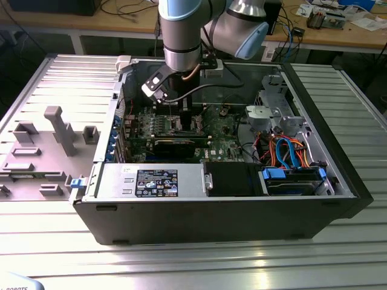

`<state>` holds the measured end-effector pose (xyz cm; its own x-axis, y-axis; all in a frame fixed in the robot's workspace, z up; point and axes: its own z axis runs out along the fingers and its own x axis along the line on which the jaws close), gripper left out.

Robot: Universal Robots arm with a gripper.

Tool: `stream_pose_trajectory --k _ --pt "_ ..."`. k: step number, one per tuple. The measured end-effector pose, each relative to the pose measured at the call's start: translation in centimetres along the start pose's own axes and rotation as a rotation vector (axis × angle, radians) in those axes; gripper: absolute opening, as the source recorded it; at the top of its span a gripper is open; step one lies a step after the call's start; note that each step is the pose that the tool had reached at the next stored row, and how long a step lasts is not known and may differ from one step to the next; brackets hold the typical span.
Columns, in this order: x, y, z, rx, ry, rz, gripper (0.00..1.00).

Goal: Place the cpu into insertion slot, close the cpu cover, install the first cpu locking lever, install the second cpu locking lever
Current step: 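Place the cpu into insertion slot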

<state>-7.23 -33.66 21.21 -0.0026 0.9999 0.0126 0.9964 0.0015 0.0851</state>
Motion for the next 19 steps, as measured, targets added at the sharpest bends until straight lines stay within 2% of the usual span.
stream_pose_trajectory --k 7,12,19 --pt "0.01 0.13 -1.29 0.0064 -0.0002 0.002 0.62" --pt "0.02 0.13 -1.33 0.0071 -0.0002 0.002 0.61" --pt "0.02 0.13 -1.33 0.0073 -0.0002 0.002 0.17"
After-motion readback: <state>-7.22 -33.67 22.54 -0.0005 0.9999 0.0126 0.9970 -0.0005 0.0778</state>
